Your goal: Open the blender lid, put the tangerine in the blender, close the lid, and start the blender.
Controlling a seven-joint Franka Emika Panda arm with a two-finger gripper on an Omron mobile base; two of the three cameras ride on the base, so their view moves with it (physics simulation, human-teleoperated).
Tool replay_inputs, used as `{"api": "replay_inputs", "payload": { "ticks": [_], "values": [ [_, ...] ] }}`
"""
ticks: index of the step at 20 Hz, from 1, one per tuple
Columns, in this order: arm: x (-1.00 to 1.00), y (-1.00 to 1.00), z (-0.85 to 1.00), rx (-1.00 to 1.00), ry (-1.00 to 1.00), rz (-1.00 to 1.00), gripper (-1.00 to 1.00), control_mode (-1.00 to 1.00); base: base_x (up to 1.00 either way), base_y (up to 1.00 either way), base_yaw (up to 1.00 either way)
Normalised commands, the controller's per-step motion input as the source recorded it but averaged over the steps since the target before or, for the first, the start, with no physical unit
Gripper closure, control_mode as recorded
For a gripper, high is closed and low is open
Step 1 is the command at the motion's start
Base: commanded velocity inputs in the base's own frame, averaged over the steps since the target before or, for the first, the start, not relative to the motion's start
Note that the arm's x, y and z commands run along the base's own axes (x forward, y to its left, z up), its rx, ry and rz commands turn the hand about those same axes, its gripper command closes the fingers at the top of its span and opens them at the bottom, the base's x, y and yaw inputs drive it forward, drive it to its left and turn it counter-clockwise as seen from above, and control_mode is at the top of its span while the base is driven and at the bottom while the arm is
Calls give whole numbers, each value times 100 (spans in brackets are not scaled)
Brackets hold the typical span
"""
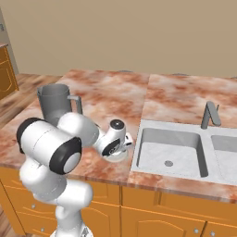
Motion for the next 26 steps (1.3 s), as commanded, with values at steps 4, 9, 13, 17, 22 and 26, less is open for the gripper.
{"api": "replay_inputs", "payload": {
  "ticks": [4,9,13,17,22,26],
  "values": [
    [-7,0,88,0,0,0,100,-100,0,0,0],
    [-11,0,100,0,0,0,100,-100,0,0,0],
    [-48,0,97,0,-4,0,100,-100,0,0,0],
    [-78,0,23,0,-22,0,100,-100,0,0,0],
    [-64,0,83,0,-22,0,100,-100,0,0,0],
    [-41,0,100,0,-8,0,100,-100,0,0,0]
  ]
}}
